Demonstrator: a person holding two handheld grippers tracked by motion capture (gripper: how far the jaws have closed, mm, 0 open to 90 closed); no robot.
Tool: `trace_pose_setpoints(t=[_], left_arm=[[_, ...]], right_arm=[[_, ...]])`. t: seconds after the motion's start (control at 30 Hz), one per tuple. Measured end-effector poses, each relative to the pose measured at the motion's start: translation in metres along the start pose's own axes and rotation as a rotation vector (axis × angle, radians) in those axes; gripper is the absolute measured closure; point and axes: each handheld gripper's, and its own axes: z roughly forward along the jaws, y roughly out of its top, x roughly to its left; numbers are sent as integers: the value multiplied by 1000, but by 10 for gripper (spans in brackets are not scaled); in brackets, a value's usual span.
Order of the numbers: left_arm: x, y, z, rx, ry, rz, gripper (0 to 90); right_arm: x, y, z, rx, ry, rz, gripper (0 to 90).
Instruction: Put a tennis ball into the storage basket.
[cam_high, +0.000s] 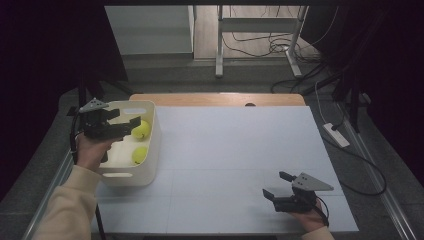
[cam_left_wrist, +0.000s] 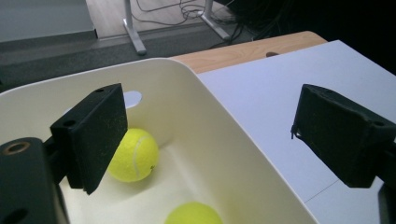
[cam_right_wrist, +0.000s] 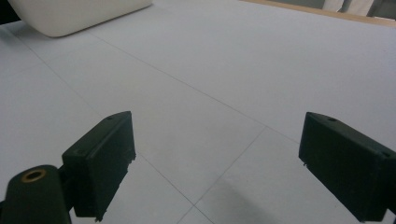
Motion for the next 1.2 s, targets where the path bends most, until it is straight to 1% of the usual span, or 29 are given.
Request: trace_pose_setpoints(t=[0.23,0.4,0.57,0.83,0.9,1.03,1.2], left_arm=[[-5,-2,-4,-31,-29,11,112],[-11,-3,-6,-51,-55,13,115],[-18,-4,-7,-66,-77,30,118],[-37,-6,-8,-91,-132,67,119],[-42,-7,-8,-97,-145,70,120],[-54,-11,-6,-102,-180,90,121],[-65,-15,-4,-104,-224,109,122]], right_arm=[[0,-1,0,3,-2,1,109],[0,0,0,2,-2,-3,109],[0,-1,-1,1,-5,-1,109],[0,-1,-1,0,-7,1,110],[0,0,-1,-1,-4,0,110],[0,-1,-1,-1,-5,1,110],[0,-1,-1,-1,-9,3,110]])
